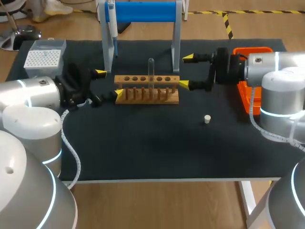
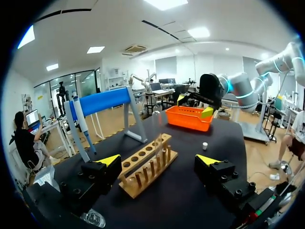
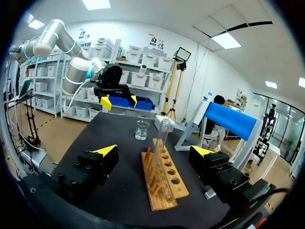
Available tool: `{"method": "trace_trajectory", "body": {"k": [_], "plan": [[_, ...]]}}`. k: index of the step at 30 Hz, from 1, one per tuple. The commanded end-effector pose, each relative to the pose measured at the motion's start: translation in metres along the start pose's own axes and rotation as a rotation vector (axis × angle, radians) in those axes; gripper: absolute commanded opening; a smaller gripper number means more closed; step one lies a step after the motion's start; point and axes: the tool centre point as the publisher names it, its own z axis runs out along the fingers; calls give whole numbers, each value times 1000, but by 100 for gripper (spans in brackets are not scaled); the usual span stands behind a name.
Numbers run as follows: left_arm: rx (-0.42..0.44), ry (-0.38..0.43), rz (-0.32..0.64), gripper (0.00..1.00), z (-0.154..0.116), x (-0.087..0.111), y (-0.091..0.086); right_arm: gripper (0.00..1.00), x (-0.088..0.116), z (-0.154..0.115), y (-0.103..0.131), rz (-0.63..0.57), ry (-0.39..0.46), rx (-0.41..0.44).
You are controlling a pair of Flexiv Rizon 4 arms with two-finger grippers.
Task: Invert the test tube, pick up the pipette, mount the tip to pipette, aspirate from beaker and dispense into the tube, eject the tip, return the pipette, and cap with the stopper.
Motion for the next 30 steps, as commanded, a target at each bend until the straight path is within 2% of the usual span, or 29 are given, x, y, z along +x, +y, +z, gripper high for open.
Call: {"method": "trace_trajectory", "body": {"k": [1,7,17,30], "plan": [[11,2,2,100,-2,0,3,100,-13,15,-11,-15,58,-81],[11,2,2,100,-2,0,3,100,-15,30,-6,-38,136,-154],[11,2,2,100,-2,0,3,100,-22,60,-1,69,268,-234],[11,2,2,100,-2,0,3,100,-15,92,-6,152,351,-185]]}}
